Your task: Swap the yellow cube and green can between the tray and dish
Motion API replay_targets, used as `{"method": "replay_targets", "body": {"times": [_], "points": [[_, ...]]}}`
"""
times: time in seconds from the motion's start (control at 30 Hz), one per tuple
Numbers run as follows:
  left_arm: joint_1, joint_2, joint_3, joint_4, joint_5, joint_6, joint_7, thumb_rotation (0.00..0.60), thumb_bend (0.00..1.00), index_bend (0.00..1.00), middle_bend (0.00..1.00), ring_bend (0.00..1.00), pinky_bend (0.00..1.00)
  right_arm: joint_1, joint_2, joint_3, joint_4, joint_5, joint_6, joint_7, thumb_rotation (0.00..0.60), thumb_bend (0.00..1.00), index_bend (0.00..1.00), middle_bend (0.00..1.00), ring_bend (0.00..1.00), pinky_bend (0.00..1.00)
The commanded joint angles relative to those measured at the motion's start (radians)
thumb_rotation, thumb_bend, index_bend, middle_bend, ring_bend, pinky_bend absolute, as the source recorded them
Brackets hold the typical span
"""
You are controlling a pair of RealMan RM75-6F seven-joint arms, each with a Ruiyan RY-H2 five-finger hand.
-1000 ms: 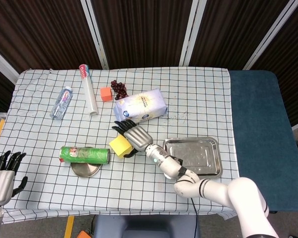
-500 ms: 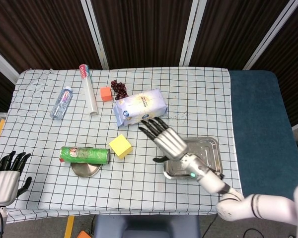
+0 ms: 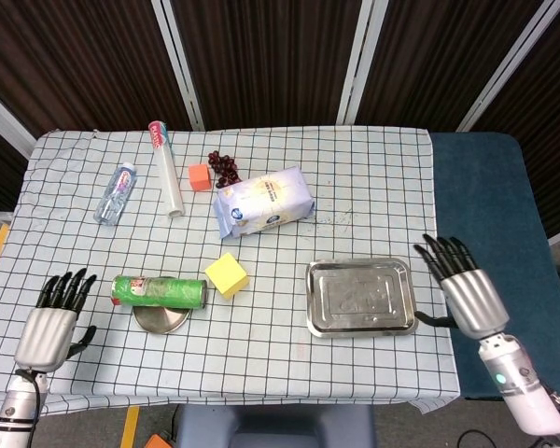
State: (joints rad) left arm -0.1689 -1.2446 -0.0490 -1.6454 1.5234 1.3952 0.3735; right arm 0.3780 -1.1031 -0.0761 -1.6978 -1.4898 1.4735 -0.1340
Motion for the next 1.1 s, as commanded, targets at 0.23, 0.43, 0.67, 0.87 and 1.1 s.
{"method": "replay_targets", "body": {"times": [0.23, 0.43, 0.67, 0.87, 1.1], "points": [[-0.145, -0.103, -0.038, -0.036, -0.133, -0.224, 0.15, 0.6, 0.32, 0.0, 0.0, 0.0, 0.07, -0.179, -0.055, 0.031, 0.227, -0.051, 0.206, 0.258, 0.6, 0.08, 0.15, 0.03, 0.0, 0.03], [-0.214, -0.185, -0.076, 0.049, -0.224, -0.296, 0.184, 0.6, 0.32, 0.0, 0.0, 0.0, 0.06, -0.197, -0.06, 0.031, 0.261, -0.116, 0.225, 0.304, 0.6, 0.08, 0.16, 0.03, 0.0, 0.03], [-0.259, -0.274, -0.105, 0.207, -0.248, -0.294, 0.144, 0.6, 0.32, 0.0, 0.0, 0.0, 0.07, -0.211, -0.059, 0.045, 0.267, -0.138, 0.226, 0.327, 0.6, 0.08, 0.17, 0.02, 0.0, 0.03], [-0.278, -0.316, -0.095, 0.288, -0.251, -0.296, 0.133, 0.6, 0.35, 0.01, 0.13, 0.07, 0.11, -0.22, -0.062, 0.061, 0.268, -0.145, 0.223, 0.334, 0.6, 0.08, 0.18, 0.02, 0.0, 0.03], [-0.29, -0.368, -0.077, 0.384, -0.208, -0.262, 0.087, 0.6, 0.42, 0.26, 0.42, 0.37, 0.33, -0.225, -0.057, 0.071, 0.267, -0.154, 0.209, 0.343, 0.6, 0.08, 0.2, 0.02, 0.0, 0.03]]}}
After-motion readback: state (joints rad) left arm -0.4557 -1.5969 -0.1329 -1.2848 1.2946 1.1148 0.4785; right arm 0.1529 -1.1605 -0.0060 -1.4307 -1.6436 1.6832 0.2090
